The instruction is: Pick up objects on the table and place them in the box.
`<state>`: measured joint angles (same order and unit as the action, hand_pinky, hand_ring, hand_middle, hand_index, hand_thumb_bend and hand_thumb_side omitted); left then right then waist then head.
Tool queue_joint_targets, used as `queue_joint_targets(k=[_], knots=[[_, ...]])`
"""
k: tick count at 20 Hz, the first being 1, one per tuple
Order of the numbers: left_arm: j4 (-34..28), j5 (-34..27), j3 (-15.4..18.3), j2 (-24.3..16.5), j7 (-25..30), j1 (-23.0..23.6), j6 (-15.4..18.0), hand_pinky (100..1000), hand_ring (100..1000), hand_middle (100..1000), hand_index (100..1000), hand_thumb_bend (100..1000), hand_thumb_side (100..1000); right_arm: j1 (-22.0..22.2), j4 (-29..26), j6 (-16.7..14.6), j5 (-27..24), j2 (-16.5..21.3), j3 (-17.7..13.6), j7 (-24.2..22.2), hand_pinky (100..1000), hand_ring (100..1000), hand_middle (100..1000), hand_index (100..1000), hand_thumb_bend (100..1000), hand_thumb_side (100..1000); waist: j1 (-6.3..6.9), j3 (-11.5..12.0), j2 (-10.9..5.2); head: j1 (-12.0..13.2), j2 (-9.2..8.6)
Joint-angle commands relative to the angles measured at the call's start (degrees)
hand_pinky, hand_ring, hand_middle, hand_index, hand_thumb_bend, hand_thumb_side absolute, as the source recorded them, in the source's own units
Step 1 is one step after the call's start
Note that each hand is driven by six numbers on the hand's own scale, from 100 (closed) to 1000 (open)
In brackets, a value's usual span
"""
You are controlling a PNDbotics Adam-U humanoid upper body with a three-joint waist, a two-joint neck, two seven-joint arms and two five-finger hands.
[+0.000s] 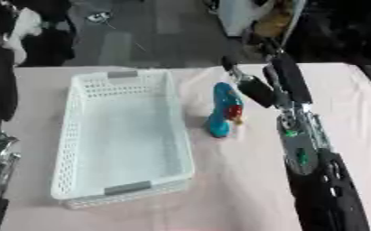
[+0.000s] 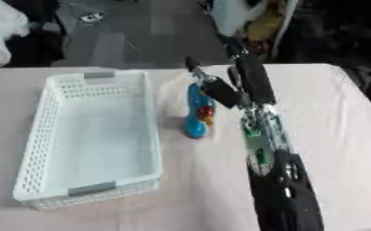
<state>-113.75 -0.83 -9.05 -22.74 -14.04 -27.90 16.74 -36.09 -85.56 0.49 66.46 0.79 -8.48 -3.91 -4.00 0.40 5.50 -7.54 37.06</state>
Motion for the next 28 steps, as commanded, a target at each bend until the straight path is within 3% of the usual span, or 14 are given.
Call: queue_joint_targets(k=[1,6,18,19,20,27,28], knots=[[-0.8,-0.3,0.0,-1.1,0.2,-0.6,0.1,814,814,889,920,300,958,-1.1,0.5,0.6,0.7,-0.7,-1.2,0.5,824,821,846,996,545,1000,0.23,0.0,-1.01,0.1,-0.38],[-0.8,-0.3,0.0,-1.0,0.2,-0.6,0.1,814,814,889,920,299,959,-0.8,1.2,2.3,1.1,-2.6,-2.7,2.0,820,816,840,1000,542,972,0.30,0.0,-0.94,0.0,-0.31],[-0.8,-0.4,0.0,-0.9,0.3,-0.8,0.1,815,815,889,920,300,958,-2.7,1.6,3.2,0.1,-4.2,-3.5,1.3,820,814,844,1000,556,971,0.31,0.1,-0.98,-0.4,-0.18],[-0.8,-0.4,-0.1,-0.9,0.3,-0.8,0.1,815,815,890,920,292,963,-2.6,1.5,3.3,0.1,-4.6,-3.5,1.2,820,814,844,1000,458,965,0.30,0.2,-1.01,-0.4,-0.10],[-0.8,-0.5,-0.1,-0.9,0.3,-0.7,0.1,815,815,889,920,300,959,-2.5,1.3,3.4,0.1,-4.9,-3.5,1.0,823,815,858,1000,568,934,0.27,0.2,-1.03,-0.5,-0.05],[-0.8,-0.7,-0.4,-1.0,0.7,-0.5,-0.1,816,816,890,920,301,958,-0.2,0.5,3.4,0.3,-7.1,-3.6,-0.6,818,808,856,1000,574,910,-0.39,0.1,-1.73,-1.8,0.66],[-0.8,-0.7,-0.4,-1.0,0.7,-0.5,-0.1,816,816,890,920,307,960,0.2,0.2,3.5,0.3,-7.5,-3.6,-0.6,815,805,855,1000,611,912,-0.45,0.0,-1.80,-1.7,0.71]])
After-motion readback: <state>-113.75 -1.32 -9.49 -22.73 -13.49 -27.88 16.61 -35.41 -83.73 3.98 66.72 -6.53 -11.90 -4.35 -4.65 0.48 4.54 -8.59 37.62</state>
